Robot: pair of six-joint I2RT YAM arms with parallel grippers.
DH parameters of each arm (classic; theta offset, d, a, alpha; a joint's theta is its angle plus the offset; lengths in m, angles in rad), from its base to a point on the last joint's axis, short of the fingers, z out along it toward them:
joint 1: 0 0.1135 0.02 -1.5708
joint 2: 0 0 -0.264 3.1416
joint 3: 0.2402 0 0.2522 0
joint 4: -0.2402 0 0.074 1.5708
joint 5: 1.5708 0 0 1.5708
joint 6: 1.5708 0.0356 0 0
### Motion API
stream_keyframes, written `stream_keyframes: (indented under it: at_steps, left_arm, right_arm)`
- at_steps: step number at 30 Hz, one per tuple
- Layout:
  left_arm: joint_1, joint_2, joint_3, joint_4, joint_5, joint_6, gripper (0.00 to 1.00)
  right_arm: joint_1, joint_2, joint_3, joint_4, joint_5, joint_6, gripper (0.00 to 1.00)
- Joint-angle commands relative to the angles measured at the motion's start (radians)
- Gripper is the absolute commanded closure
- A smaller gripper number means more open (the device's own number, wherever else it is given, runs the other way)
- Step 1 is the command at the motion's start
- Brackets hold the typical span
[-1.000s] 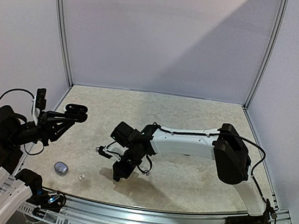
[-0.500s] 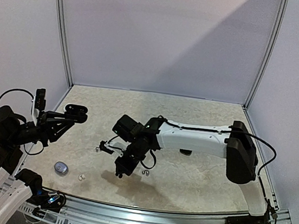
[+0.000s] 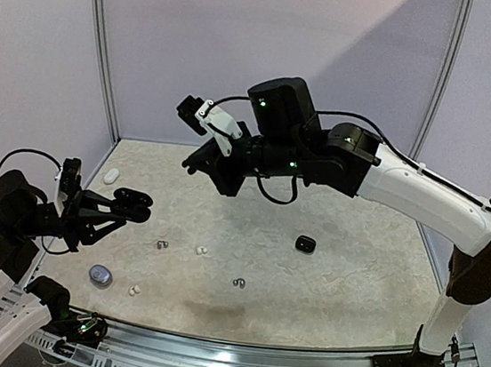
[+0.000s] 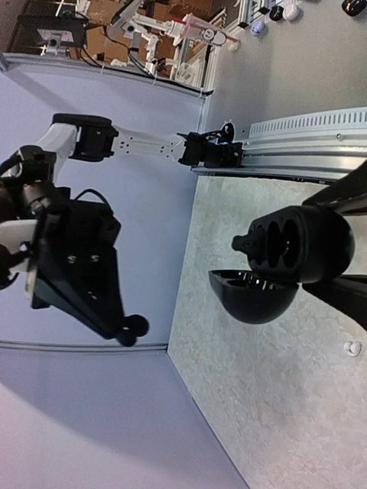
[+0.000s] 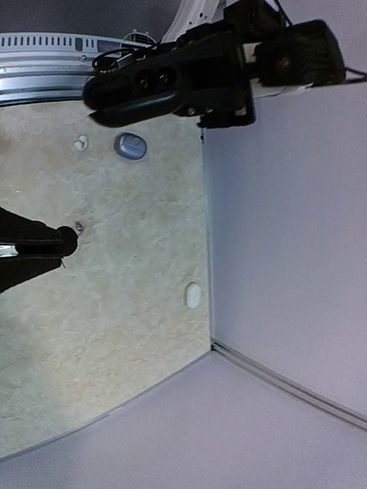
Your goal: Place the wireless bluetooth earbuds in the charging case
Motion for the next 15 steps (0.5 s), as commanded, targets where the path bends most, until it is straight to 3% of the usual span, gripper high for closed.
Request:
stream_keyframes:
  at_steps: [1,9,15]
  left_arm:
    - [-0.033,0.027,0.044,-0.039,0.049,0.068,1.00]
    - [-0.050,0.037,0.051,-0.104,0.027,0.098,1.00]
    - [-0.057,0.045,0.064,-0.151,-0.007,0.116,1.00]
  right_arm:
    - [0.076,0.010,0.035,0.094,-0.011,-0.150,1.00]
    - [0.152,0.027,0.041,0.159,-0.141,-0.211,1.00]
    - [0.187,0.097,0.107,0.099,-0.097,-0.275,1.00]
